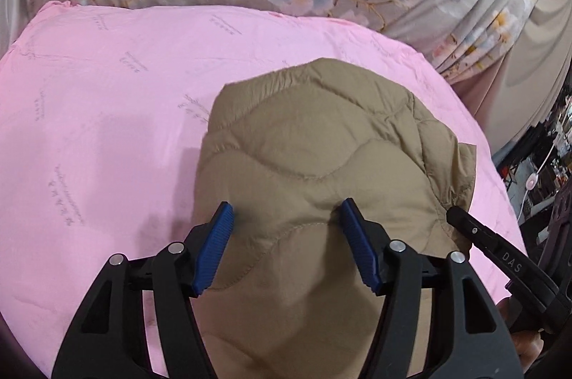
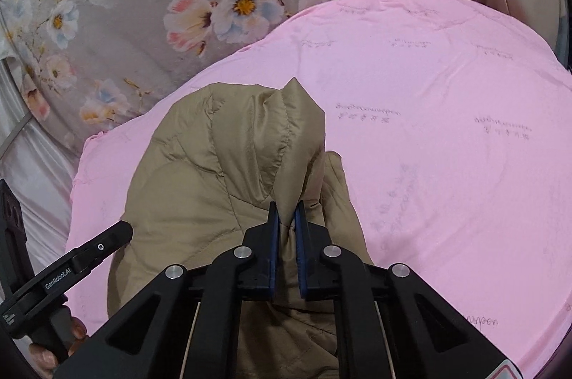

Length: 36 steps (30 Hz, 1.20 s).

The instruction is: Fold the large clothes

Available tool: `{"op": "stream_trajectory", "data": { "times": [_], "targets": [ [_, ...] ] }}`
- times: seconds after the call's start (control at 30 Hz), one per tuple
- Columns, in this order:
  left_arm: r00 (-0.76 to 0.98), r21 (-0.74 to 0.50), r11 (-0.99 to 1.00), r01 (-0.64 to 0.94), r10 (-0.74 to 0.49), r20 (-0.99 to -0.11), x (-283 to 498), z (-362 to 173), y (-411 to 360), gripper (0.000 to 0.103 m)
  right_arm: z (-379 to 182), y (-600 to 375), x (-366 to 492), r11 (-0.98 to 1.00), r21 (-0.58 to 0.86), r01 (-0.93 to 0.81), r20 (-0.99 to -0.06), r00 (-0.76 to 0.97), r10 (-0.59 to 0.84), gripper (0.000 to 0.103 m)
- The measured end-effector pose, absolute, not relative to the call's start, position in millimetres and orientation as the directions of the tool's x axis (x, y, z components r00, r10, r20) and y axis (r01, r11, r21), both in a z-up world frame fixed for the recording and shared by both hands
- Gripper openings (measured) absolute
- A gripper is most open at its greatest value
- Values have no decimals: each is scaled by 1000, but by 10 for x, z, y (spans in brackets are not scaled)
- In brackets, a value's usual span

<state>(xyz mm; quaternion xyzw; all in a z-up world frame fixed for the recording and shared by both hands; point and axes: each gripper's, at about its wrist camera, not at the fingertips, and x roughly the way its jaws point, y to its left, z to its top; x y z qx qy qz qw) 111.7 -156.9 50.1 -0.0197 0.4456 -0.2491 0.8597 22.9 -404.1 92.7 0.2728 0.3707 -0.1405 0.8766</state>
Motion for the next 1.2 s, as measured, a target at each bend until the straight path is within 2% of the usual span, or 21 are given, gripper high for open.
{"op": "stream_trajectory", "data": {
  "times": [0.13, 0.37, 0.57, 0.77, 0.83, 0.87, 0.9, 1.07, 1.13, 1.2],
  "targets": [
    [512, -207, 888, 409, -412, -754, 1095, 402, -1727, 65, 708, -4120, 242, 797, 400, 452, -723, 690, -28, 10],
    [557, -167, 905, 392, -378, -739, 1107, 95, -1749, 79, 446, -4117, 243, 797, 420, 434, -695, 718, -24, 15],
    [594, -127, 914, 386, -352, -724, 1077, -52, -1786, 83, 340, -4082, 224, 811, 399, 428, -677, 734, -54, 17],
    [603, -84, 924, 373, -310, -735, 1065, -65, -1844, 84, 389, -4055, 267, 827, 346, 443, -720, 691, -69, 21],
    [603, -65, 925, 375, -296, -740, 1052, -15, -1858, 84, 497, -4003, 278, 846, 268, 460, -753, 648, -114, 27],
    [598, -61, 925, 376, -292, -746, 1049, 19, -1854, 84, 556, -3981, 269, 852, 229, 471, -763, 630, -144, 35],
    [593, -60, 925, 376, -290, -751, 1051, 49, -1846, 84, 615, -3966, 253, 857, 207, 473, -765, 624, -159, 37],
    [595, -50, 927, 372, -279, -753, 1091, 338, -1803, 79, 903, -4040, 239, 861, 262, 436, -746, 658, -107, 37],
    [615, -31, 927, 373, -272, -740, 1127, 467, -1818, 79, 991, -4112, 295, 857, 276, 435, -738, 667, -101, 39],
    [631, -17, 930, 368, -263, -730, 1189, 576, -1848, 79, 1065, -4205, 392, 854, 284, 437, -734, 671, -100, 46]
  ]
}}
